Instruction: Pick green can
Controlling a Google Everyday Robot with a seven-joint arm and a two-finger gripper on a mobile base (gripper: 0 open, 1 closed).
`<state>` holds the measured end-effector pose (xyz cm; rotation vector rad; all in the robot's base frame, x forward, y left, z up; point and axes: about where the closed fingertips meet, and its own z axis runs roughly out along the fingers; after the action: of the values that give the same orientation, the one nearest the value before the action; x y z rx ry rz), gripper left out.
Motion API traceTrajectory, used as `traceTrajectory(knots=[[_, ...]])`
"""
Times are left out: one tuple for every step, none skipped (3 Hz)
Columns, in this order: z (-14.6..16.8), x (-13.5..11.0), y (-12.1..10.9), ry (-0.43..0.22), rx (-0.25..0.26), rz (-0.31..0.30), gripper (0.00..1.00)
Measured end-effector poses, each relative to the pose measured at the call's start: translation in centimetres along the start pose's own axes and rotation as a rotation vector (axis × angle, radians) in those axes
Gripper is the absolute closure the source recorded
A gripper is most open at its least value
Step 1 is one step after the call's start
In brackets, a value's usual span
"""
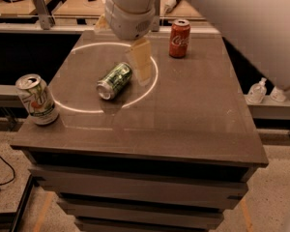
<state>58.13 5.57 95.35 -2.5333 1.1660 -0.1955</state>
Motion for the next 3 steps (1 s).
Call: traceTrajectory(knots=[[5.3, -0.5, -2.1, -0.017, -0.059, -0.112, 0.00], [9.5, -0.3, -2.7, -0.061, -0.106, -0.175, 0.00], [11.8, -0.8, -2.4, -0.112, -0.130, -0.242, 0.00]])
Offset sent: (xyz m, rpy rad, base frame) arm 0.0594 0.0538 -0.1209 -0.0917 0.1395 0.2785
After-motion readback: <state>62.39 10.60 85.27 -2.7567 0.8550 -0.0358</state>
